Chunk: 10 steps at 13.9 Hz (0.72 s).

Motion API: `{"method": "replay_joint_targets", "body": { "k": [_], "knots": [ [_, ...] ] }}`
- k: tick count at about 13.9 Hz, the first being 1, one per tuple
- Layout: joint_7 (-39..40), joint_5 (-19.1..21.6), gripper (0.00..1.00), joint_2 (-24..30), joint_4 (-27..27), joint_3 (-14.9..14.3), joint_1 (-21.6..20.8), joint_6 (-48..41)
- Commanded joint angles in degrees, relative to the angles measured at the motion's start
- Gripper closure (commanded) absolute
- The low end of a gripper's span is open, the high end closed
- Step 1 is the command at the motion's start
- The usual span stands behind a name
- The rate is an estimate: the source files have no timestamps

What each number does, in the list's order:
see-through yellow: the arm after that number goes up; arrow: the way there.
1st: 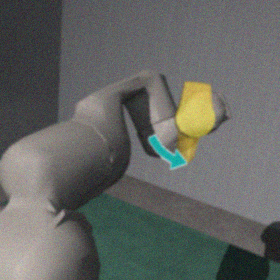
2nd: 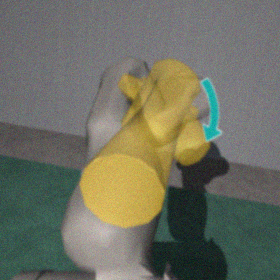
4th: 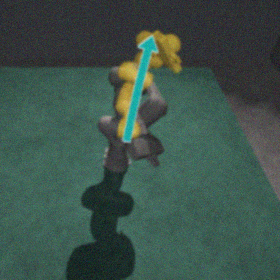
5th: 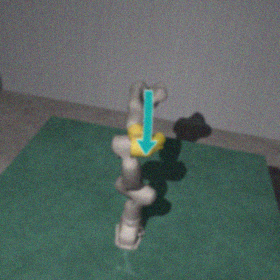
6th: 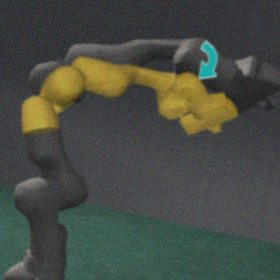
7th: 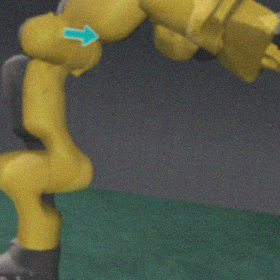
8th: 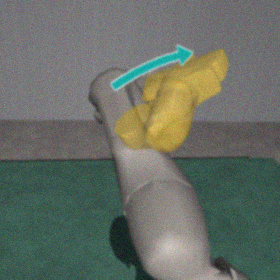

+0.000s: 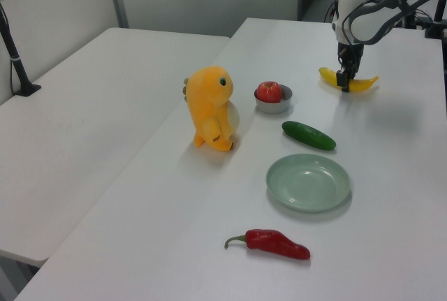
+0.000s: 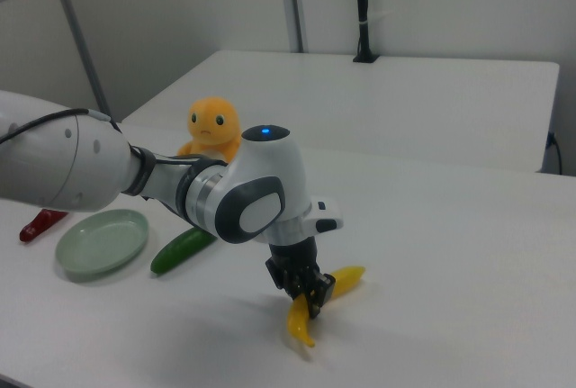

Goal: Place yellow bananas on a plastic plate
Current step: 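Close the gripper on the banana's middle and lift it, then carry the banana past the cucumber to above the green plate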

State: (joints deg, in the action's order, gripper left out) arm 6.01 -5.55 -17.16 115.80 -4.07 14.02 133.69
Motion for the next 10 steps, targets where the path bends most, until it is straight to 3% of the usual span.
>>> {"method": "replay_joint_targets", "body": {
  "k": [1,5,10],
  "knots": [
    [1.99,-1.13,1.00,-0.33,0.74,-0.06,0.13,0.70],
    [1.47,-1.13,1.00,0.11,0.65,0.55,0.21,0.26],
    [-4.41,0.89,0.96,3.18,-2.95,5.65,-0.93,-6.41]
  ]
}}
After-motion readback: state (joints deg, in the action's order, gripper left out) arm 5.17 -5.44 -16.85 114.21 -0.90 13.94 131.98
